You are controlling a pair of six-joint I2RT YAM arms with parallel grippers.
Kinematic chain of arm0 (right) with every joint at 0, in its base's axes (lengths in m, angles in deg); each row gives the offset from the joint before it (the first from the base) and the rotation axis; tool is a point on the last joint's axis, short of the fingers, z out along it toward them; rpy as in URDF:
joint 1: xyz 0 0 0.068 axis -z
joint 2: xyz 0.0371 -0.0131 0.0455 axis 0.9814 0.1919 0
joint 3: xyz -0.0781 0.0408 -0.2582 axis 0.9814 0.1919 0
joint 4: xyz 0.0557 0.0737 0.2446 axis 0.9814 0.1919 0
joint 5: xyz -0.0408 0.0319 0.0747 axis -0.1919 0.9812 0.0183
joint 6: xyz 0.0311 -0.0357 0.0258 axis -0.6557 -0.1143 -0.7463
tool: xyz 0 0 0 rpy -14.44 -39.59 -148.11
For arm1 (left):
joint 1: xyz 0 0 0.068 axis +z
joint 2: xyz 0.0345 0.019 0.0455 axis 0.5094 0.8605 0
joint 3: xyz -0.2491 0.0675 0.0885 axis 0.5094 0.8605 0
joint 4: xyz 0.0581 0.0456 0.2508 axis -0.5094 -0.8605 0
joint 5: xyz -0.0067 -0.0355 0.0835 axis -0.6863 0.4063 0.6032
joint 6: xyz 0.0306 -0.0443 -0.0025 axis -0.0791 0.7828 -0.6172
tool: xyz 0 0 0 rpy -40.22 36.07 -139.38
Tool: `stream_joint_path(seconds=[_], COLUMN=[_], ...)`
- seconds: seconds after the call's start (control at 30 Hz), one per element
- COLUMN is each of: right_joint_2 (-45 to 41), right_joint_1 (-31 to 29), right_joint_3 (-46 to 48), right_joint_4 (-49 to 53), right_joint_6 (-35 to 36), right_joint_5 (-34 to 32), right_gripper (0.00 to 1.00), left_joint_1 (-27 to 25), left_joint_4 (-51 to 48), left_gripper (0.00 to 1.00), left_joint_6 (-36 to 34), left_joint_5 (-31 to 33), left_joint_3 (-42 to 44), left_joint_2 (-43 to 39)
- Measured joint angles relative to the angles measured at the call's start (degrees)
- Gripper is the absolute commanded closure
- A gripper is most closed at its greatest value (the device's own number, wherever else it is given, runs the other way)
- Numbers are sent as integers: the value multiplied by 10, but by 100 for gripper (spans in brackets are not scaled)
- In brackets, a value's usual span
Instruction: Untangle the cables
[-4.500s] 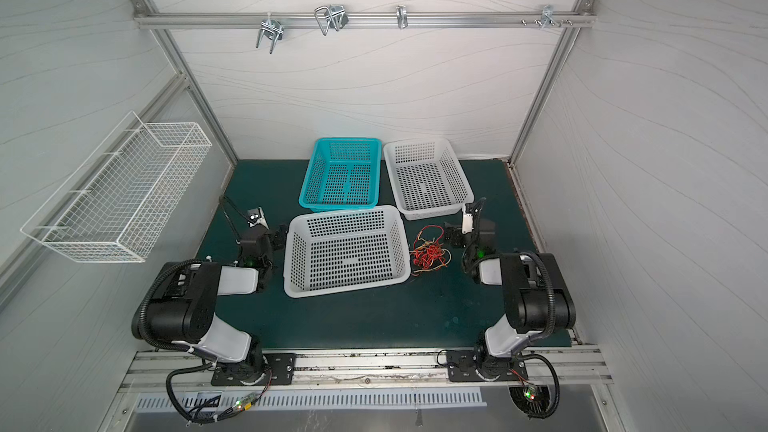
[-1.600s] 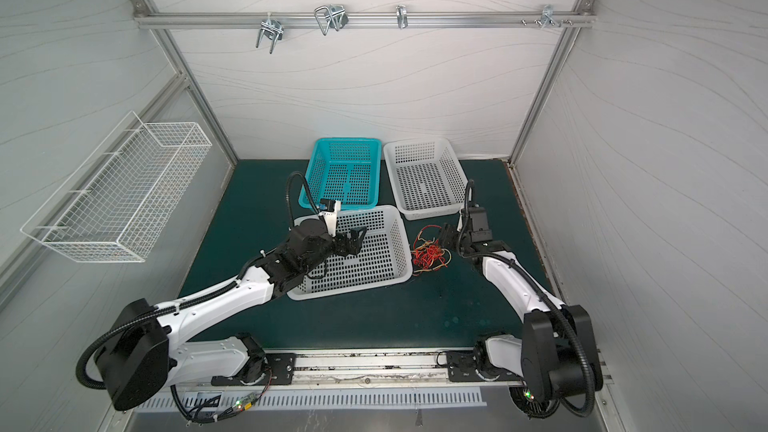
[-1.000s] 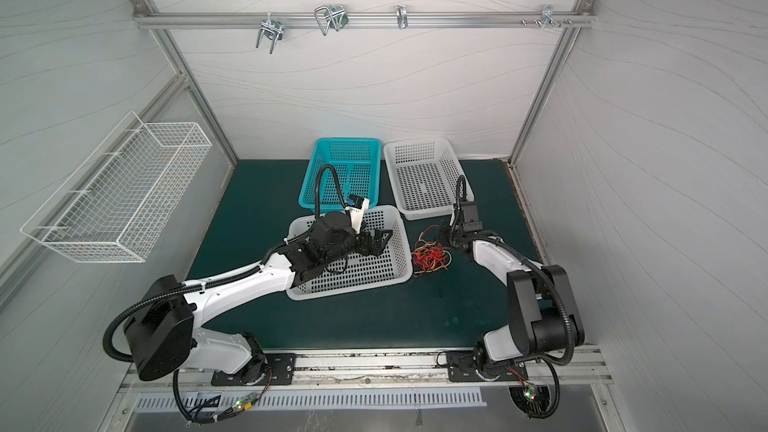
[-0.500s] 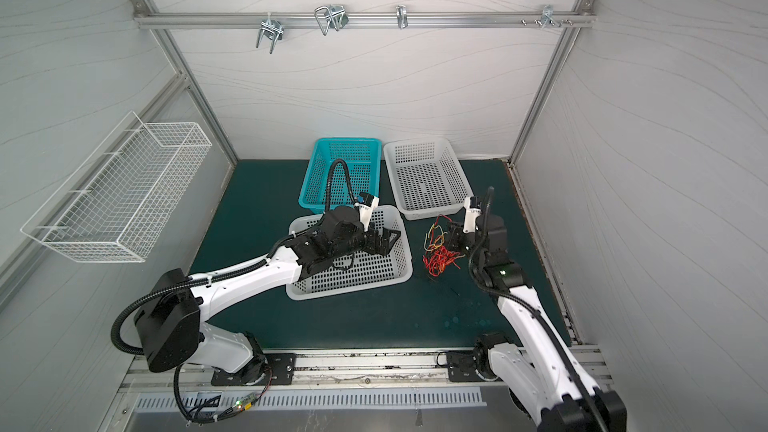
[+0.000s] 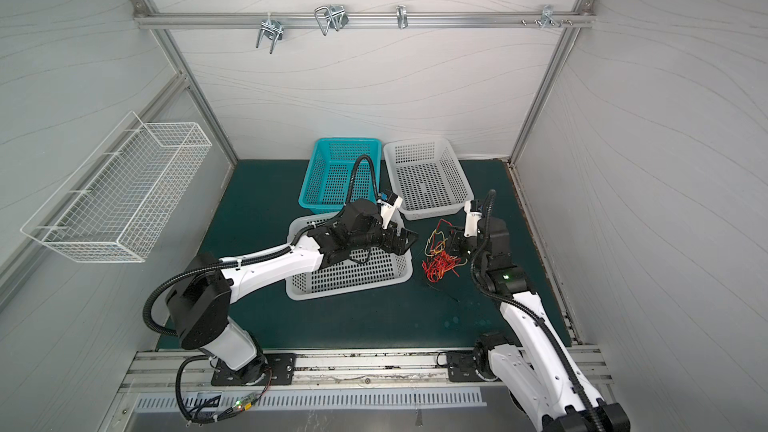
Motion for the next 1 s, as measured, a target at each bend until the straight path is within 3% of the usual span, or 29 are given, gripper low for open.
stream_joint_path(seconds=[0.37, 0.7, 0.93, 1.0], right_joint_2=[-17, -32, -32, -32], right_joint_1=[0, 0, 0, 0], right_joint_3=[0, 0, 0, 0], right_joint_4=[-10, -23, -35, -36], right_joint_6=[0, 1, 1, 1], right_joint_5=[23, 49, 56, 58], right_gripper=[100, 100, 100, 100], left_joint_1=[-15, -22, -23, -23], left_joint_4=[-11, -42, -68, -76], left_gripper=[20, 47, 54, 61], left_joint_6=[8, 7, 7, 7], left_joint_5=[15, 38, 45, 45], left_joint_3=[-50, -137, -176, -181], left_joint_2=[64, 131, 162, 169])
